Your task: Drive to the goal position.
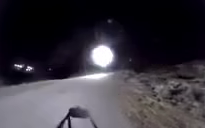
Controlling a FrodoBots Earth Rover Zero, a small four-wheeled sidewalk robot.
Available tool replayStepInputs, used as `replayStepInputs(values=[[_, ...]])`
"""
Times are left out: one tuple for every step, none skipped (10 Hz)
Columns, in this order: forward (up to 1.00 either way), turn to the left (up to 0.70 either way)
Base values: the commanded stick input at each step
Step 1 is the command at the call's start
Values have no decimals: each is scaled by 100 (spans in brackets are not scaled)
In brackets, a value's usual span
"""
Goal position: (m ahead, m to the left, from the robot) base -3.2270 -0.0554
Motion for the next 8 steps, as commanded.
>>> replayStepInputs(values=[[100, 9], [100, 14], [100, 11], [100, 0], [100, 0], [100, 0], [100, 0], [100, 0]])
